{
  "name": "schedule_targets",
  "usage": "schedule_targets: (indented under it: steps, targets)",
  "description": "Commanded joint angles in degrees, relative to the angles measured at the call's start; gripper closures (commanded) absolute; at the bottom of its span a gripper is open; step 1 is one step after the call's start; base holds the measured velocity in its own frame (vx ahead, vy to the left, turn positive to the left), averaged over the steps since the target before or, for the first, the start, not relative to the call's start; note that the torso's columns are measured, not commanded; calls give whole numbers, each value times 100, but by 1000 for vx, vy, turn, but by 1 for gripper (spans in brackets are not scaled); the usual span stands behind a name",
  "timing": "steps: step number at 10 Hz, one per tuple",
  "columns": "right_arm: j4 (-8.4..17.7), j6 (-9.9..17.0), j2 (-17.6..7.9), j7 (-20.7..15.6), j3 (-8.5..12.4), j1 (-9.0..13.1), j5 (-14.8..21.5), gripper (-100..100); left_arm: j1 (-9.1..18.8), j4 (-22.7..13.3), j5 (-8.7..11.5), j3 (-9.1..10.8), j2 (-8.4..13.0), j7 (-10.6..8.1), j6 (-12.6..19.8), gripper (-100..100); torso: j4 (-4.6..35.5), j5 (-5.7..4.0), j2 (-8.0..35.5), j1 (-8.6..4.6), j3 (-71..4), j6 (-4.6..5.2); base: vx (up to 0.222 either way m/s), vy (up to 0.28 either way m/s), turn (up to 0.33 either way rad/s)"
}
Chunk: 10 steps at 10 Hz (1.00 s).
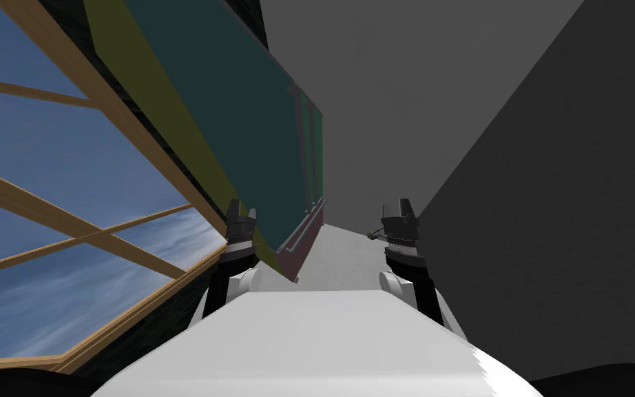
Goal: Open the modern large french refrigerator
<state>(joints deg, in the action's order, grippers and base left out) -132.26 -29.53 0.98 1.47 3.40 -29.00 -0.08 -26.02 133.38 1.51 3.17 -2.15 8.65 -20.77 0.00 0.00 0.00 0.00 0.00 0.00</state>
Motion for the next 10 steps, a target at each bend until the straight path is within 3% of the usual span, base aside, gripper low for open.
schedule_targets:
  steps: [1, 9, 10]
  targets:
    - [0, 0, 0, 0, 0, 0, 0, 0, 0, 0, 0, 0, 0, 0, 0, 0, 235, 0, 232, 0, -467, 0, 0, 0, 0]
    - [-2, -1, 0, 0, 0, 0, 0, 0, 0, 2, 0, 0, 0, 0, -1, 0, 3537, 0, 3539, 0, -7073, 0, 0, 0, 0]
    - [-2, -1, 0, 0, 0, 0, 0, 0, 28, -134, -8, 14, 181, 3, -43, -100, 3960, 0, 3962, 0, -7919, 0, 16, -6, 21]
